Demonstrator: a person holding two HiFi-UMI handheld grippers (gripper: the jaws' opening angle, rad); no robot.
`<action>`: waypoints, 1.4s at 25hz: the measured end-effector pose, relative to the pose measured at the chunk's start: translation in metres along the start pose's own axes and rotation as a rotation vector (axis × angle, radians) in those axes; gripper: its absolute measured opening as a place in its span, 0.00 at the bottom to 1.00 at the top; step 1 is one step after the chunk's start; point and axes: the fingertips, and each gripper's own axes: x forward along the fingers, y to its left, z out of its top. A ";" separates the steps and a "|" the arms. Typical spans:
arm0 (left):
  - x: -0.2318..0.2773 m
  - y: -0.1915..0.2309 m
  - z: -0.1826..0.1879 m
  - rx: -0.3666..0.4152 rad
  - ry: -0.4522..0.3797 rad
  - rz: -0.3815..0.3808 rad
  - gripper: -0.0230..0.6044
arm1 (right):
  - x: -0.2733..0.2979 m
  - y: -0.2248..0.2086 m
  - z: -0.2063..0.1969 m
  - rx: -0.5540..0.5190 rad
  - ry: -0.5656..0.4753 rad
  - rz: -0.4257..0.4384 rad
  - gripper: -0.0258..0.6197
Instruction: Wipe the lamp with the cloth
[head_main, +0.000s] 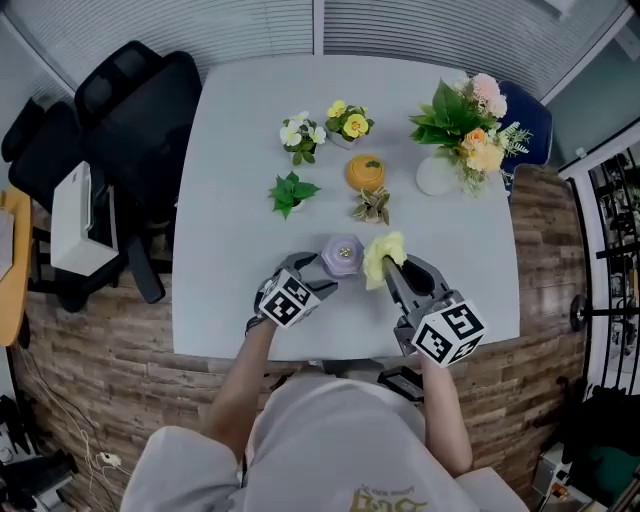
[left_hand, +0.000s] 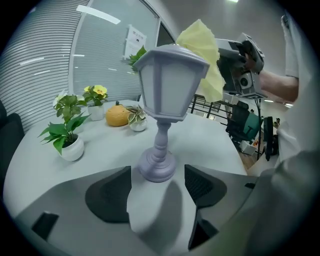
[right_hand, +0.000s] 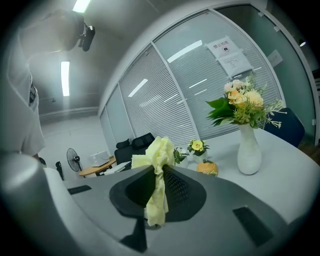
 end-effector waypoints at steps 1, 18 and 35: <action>0.003 0.002 0.002 0.001 -0.004 0.001 0.53 | 0.002 -0.001 -0.001 0.006 0.003 0.001 0.11; 0.030 -0.001 0.009 0.252 0.075 -0.074 0.56 | 0.028 -0.001 0.002 0.007 0.054 0.072 0.11; 0.041 -0.001 0.009 0.226 0.052 -0.128 0.56 | 0.032 0.005 0.002 0.003 0.060 0.107 0.11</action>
